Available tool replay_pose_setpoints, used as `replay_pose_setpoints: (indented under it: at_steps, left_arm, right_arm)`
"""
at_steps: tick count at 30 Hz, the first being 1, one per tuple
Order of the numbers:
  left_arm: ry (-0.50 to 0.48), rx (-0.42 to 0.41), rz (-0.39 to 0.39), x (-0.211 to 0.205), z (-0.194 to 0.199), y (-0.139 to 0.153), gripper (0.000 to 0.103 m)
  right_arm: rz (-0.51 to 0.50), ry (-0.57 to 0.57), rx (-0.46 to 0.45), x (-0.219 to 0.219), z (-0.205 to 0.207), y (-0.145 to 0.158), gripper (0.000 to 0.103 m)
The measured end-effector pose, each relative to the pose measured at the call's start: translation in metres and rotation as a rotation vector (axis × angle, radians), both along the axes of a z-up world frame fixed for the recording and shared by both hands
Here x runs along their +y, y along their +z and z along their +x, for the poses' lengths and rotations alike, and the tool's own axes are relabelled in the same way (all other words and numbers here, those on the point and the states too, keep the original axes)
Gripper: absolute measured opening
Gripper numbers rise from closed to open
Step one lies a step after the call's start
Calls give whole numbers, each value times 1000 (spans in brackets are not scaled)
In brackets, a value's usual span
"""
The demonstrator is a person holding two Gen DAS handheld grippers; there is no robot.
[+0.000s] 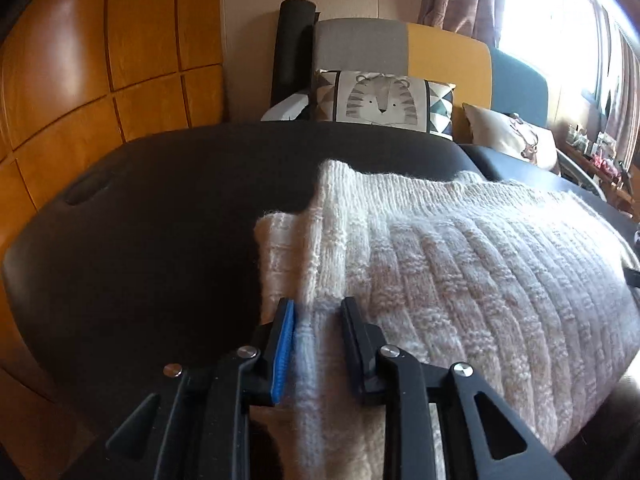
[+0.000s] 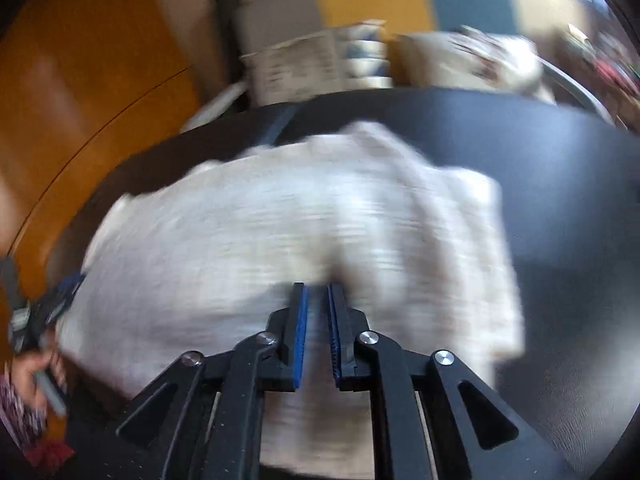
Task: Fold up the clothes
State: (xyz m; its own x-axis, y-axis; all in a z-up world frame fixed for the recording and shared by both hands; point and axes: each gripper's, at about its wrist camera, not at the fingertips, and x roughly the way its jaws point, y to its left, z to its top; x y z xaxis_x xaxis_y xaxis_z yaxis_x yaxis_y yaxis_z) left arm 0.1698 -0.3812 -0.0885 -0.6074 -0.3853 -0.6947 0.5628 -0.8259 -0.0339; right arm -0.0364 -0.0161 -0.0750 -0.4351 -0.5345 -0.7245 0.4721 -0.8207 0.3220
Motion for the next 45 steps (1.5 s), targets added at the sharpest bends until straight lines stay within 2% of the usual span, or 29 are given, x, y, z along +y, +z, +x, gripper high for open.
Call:
replay_pose_setpoints:
  at_steps: [3,5,6,7,8,11,14,16,18,23,27,32,35,37,40,41,42,43,44,45]
  left_arm:
    - [2,62,115,-13,7,9,25]
    - [16,142,213,-26,14,15,25]
    - [31,174,260,-34,17,18,25]
    - [50,198,304,-43,20,19,27]
    - [73,211,338,-52,22,20,29]
    - [111,217,413,-75,22,19,39]
    - [78,200,537,-93,16,10,53]
    - [52,163,602,-100,11,3,75]
    - [31,153,640,-102,8,0,85]
    - [-33,151,684,-100,5,-4,86]
    - [-85,82,679,-96,-4,-11,86]
    - [-121,15,562,-80,-15,-10,86]
    - [-111,-9,498,-71,-26,-13,86]
    - [-129,-43,444,-64,-37,-15,86]
    - [-162,-27,441,-55,-46,-19,86]
    - [-165,-22,443,-54,-48,-22,86]
    - [-166,-23,440,-52,-50,-24,86]
    - [-167,-30,430,-51,-52,-25,85]
    - [-167,-40,416,-50,-54,-26,82]
    - [-166,-50,398,-49,-56,-27,63]
  right_arm:
    - [-140,26,-37,25,-4,11,16]
    - [-190,29,-34,41,-7,20,36]
    - [-201,0,-33,51,-11,23,58]
    - [-210,-39,-33,62,-18,25,75]
    - [-219,-79,-33,73,-24,27,77]
    - [-228,-146,-97,96,-51,22,78]
    - [-252,-131,-273,95,-78,-2,78]
    - [-290,-129,-369,96,-83,-19,78]
    - [-314,-125,-414,93,-88,-27,78]
    - [-347,-62,-441,78,-93,-31,78]
    - [-358,-2,-465,63,-95,-32,78]
    - [-367,28,-472,54,-92,-34,78]
    - [-286,54,-426,42,-87,-29,77]
    - [-226,73,-394,33,-83,-25,74]
    - [-186,96,-376,22,-79,-22,72]
    - [-181,100,-374,20,-79,-22,70]
    - [-175,97,-370,18,-78,-23,57]
    - [-170,87,-366,18,-79,-25,36]
    - [-166,78,-363,18,-79,-27,32]
    - [-173,72,-365,17,-80,-29,28]
